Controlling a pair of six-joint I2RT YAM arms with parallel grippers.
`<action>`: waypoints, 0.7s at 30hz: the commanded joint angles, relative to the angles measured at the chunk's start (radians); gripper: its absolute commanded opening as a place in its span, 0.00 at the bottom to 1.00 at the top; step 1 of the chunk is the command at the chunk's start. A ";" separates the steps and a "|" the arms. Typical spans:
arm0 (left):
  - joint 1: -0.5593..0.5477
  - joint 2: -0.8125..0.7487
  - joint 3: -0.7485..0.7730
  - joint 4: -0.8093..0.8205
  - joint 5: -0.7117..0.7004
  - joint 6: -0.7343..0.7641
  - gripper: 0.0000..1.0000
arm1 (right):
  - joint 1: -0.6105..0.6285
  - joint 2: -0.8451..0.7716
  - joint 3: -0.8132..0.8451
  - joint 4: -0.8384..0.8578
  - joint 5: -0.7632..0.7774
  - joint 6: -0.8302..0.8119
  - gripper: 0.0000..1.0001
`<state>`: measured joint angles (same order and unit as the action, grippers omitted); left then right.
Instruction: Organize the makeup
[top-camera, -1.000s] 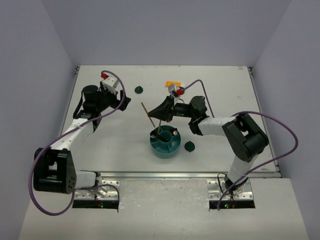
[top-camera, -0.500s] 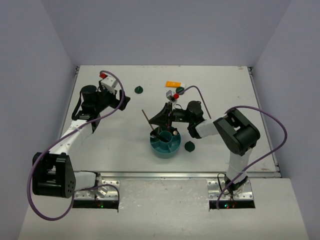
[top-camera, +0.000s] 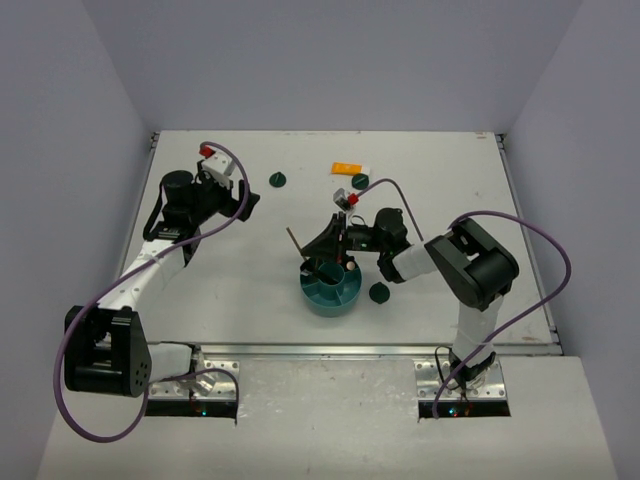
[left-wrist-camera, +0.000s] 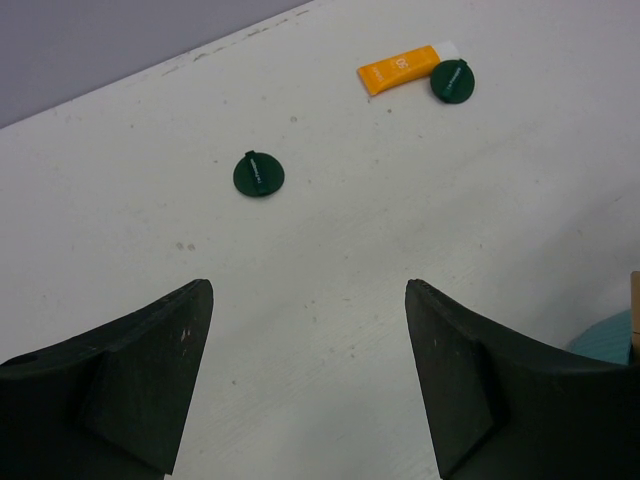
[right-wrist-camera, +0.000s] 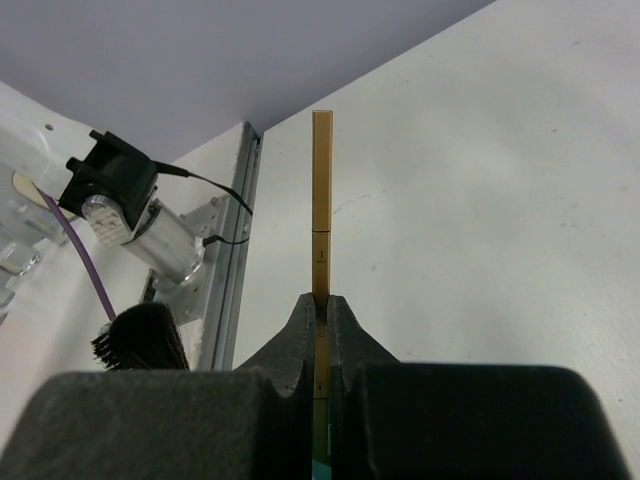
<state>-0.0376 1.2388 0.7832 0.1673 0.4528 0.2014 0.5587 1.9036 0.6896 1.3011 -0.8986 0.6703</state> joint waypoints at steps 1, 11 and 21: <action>0.010 -0.032 -0.004 0.018 0.001 0.004 0.76 | 0.004 0.027 -0.010 0.244 0.000 -0.003 0.00; 0.010 -0.033 -0.002 0.011 0.000 0.006 0.76 | 0.004 0.061 -0.008 0.283 -0.003 0.015 0.01; 0.010 -0.035 -0.004 0.009 0.001 0.006 0.76 | -0.005 0.057 -0.004 0.282 0.000 0.034 0.34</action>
<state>-0.0376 1.2388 0.7830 0.1528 0.4522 0.2020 0.5587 1.9602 0.6811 1.3079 -0.8978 0.6999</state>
